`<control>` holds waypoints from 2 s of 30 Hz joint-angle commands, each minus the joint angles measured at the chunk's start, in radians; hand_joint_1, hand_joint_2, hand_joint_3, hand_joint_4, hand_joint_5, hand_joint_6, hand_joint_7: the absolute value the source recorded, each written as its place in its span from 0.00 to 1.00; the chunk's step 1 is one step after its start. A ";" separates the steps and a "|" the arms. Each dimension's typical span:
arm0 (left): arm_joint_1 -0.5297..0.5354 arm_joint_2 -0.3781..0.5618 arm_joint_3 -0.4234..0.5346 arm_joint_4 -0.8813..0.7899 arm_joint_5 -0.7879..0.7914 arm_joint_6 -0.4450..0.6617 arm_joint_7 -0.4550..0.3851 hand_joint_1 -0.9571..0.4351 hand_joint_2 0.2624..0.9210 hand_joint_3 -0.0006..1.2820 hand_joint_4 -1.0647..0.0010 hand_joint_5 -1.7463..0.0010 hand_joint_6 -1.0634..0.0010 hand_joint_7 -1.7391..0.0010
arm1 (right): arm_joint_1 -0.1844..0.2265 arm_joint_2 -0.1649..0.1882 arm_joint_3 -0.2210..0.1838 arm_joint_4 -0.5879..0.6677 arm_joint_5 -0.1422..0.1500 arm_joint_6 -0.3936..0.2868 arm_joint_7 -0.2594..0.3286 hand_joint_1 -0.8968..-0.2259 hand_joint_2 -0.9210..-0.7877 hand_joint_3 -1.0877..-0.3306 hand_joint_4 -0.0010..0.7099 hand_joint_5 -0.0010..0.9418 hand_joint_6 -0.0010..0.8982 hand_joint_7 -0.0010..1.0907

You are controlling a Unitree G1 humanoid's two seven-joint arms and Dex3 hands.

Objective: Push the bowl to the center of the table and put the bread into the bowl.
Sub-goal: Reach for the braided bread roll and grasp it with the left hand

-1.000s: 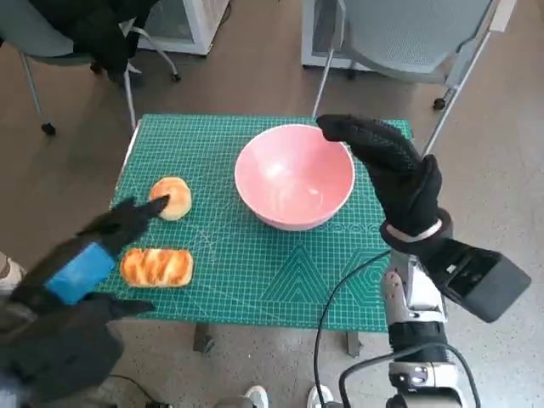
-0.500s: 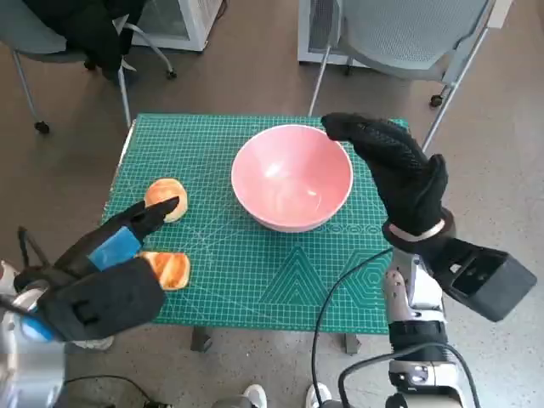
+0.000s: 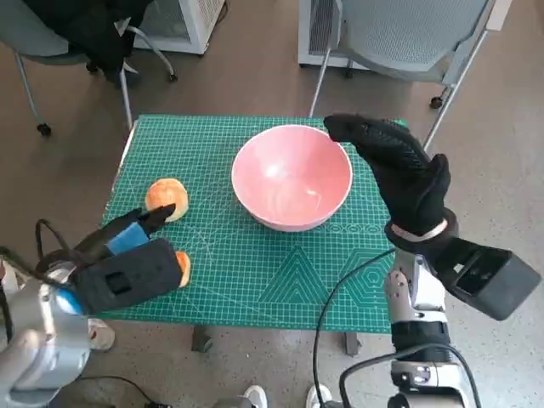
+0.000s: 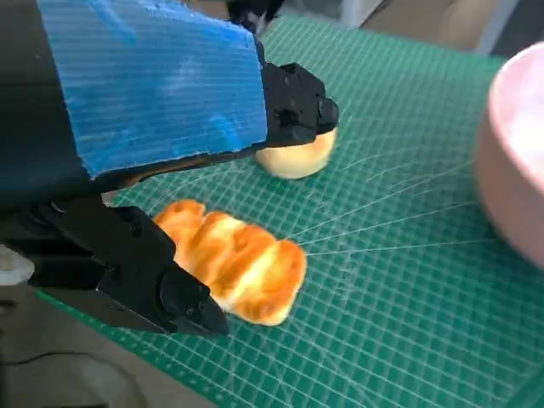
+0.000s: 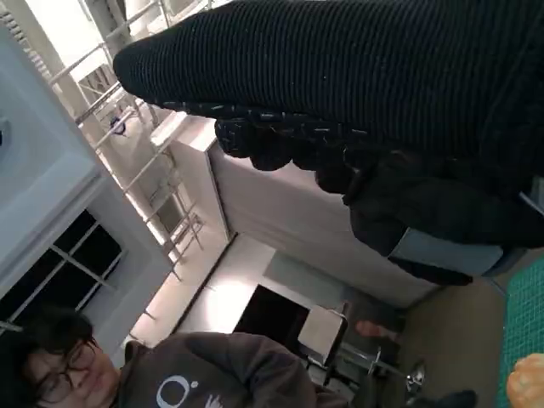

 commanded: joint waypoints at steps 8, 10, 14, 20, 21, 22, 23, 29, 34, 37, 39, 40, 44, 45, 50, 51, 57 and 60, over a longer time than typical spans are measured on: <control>-0.035 -0.018 -0.062 0.099 0.051 -0.008 -0.033 0.68 0.69 0.04 0.99 1.00 0.81 0.99 | 0.023 0.000 -0.005 -0.005 0.001 0.020 -0.004 0.31 0.00 0.29 0.09 0.00 0.00 0.21; -0.035 -0.021 -0.067 0.111 0.058 -0.011 -0.038 0.67 0.69 0.04 0.99 1.00 0.81 1.00 | 0.023 0.000 -0.005 -0.005 0.001 0.021 -0.004 0.31 0.00 0.29 0.09 0.00 0.00 0.21; -0.034 -0.029 -0.074 0.136 0.066 -0.018 -0.044 0.66 0.69 0.03 0.98 1.00 0.80 1.00 | 0.021 0.000 -0.005 -0.001 -0.003 0.019 -0.006 0.31 0.00 0.29 0.09 0.00 0.00 0.21; -0.047 -0.050 -0.103 0.207 0.084 -0.037 -0.047 0.65 0.69 0.03 0.97 1.00 0.79 0.99 | 0.021 0.000 -0.003 -0.005 -0.002 0.026 -0.008 0.31 0.00 0.29 0.09 0.00 0.00 0.21; -0.049 -0.053 -0.105 0.214 0.087 -0.039 -0.048 0.64 0.69 0.03 0.97 1.00 0.79 0.99 | 0.021 0.000 -0.003 -0.005 -0.002 0.026 -0.008 0.31 0.00 0.29 0.09 0.00 0.00 0.21; -0.051 -0.057 -0.109 0.225 0.089 -0.041 -0.048 0.64 0.69 0.03 0.97 1.00 0.79 0.99 | 0.020 0.000 -0.003 -0.005 -0.001 0.028 -0.007 0.31 0.00 0.29 0.09 0.00 0.00 0.21; -0.054 -0.063 -0.113 0.239 0.092 -0.044 -0.048 0.64 0.69 0.03 0.97 1.00 0.79 0.99 | 0.019 -0.001 -0.004 -0.004 0.000 0.029 -0.006 0.31 0.00 0.29 0.09 0.00 0.00 0.21; -0.070 -0.096 -0.133 0.332 0.107 -0.073 -0.049 0.64 0.69 0.03 0.96 1.00 0.79 1.00 | 0.018 -0.001 -0.005 -0.006 0.001 0.034 -0.006 0.31 0.00 0.29 0.09 0.00 0.00 0.21; -0.088 -0.121 -0.144 0.403 0.115 -0.093 -0.052 0.64 0.70 0.03 0.96 1.00 0.79 1.00 | 0.018 -0.002 -0.006 -0.011 0.002 0.039 -0.005 0.31 0.00 0.29 0.09 0.00 0.00 0.21; -0.100 -0.139 -0.154 0.452 0.124 -0.107 -0.054 0.65 0.70 0.02 0.96 1.00 0.79 1.00 | 0.019 -0.003 -0.006 -0.014 0.002 0.041 -0.005 0.31 0.00 0.29 0.09 0.00 0.00 0.21; -0.109 -0.152 -0.160 0.486 0.132 -0.118 -0.055 0.65 0.70 0.02 0.96 1.00 0.79 1.00 | 0.019 -0.003 -0.006 -0.015 0.002 0.043 -0.005 0.31 0.00 0.29 0.09 0.00 0.00 0.21; -0.112 -0.157 -0.162 0.500 0.136 -0.123 -0.056 0.65 0.70 0.02 0.96 1.00 0.79 1.00 | 0.020 -0.003 -0.006 -0.016 0.003 0.044 -0.005 0.31 0.00 0.29 0.09 0.00 0.00 0.21; -0.128 -0.179 -0.171 0.563 0.150 -0.145 -0.052 0.65 0.70 0.02 0.96 1.00 0.79 1.00 | 0.023 -0.005 -0.007 -0.024 0.003 0.049 -0.004 0.31 0.00 0.29 0.09 0.00 0.00 0.21; -0.133 -0.185 -0.174 0.583 0.154 -0.151 -0.049 0.65 0.70 0.02 0.96 1.00 0.78 1.00 | 0.024 -0.005 -0.006 -0.027 0.003 0.050 -0.005 0.31 0.00 0.29 0.09 0.00 0.00 0.21; -0.151 -0.219 -0.171 0.659 0.179 -0.171 -0.024 0.66 0.73 0.03 0.89 0.98 0.71 0.98 | 0.026 -0.007 -0.007 -0.036 0.003 0.057 -0.005 0.31 0.00 0.29 0.09 0.00 0.00 0.21; -0.150 -0.226 -0.165 0.667 0.183 -0.171 -0.011 0.67 0.74 0.03 0.88 0.98 0.70 0.97 | 0.027 -0.008 -0.007 -0.039 0.003 0.059 -0.005 0.31 0.00 0.29 0.09 0.00 0.00 0.21; -0.093 -0.263 -0.119 0.655 0.224 -0.184 0.137 0.89 0.89 0.08 0.41 0.48 0.41 0.88 | 0.031 -0.012 -0.010 -0.047 0.008 0.067 -0.001 0.31 0.00 0.29 0.09 0.00 0.00 0.21; -0.053 -0.273 -0.104 0.635 0.249 -0.213 0.216 0.76 0.65 0.36 0.40 0.30 0.39 0.49 | 0.032 -0.013 -0.011 -0.049 0.010 0.070 0.001 0.31 0.00 0.30 0.09 0.00 0.00 0.21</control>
